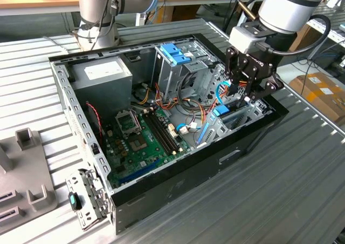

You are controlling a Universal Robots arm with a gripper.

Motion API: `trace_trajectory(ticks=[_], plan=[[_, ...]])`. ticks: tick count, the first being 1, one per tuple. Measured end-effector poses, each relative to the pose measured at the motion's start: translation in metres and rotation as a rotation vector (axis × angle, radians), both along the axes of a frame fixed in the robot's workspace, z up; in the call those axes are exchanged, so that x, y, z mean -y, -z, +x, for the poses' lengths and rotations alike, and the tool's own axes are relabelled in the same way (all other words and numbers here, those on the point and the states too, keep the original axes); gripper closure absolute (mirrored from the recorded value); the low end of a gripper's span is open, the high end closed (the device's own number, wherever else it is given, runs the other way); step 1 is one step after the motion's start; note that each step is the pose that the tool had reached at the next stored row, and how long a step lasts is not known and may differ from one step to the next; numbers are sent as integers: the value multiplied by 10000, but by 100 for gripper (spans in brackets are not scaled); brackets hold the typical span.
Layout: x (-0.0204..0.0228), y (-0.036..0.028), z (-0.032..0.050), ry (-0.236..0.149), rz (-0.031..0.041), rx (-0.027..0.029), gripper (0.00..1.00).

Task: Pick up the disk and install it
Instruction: 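Insert the disk into the insertion slot, then insert the first disk wire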

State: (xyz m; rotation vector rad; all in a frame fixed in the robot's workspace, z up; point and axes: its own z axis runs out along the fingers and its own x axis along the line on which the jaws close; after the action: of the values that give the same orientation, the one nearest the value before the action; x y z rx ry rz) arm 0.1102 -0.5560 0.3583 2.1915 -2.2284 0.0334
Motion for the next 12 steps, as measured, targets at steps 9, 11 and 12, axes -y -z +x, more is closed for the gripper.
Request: trace_trajectory(ticks=[9, 11, 12], plan=[[0, 3, 0, 166, 1, -1, 58], [0, 3, 0, 166, 1, 0, 58], [0, 3, 0, 166, 1, 0, 58]])
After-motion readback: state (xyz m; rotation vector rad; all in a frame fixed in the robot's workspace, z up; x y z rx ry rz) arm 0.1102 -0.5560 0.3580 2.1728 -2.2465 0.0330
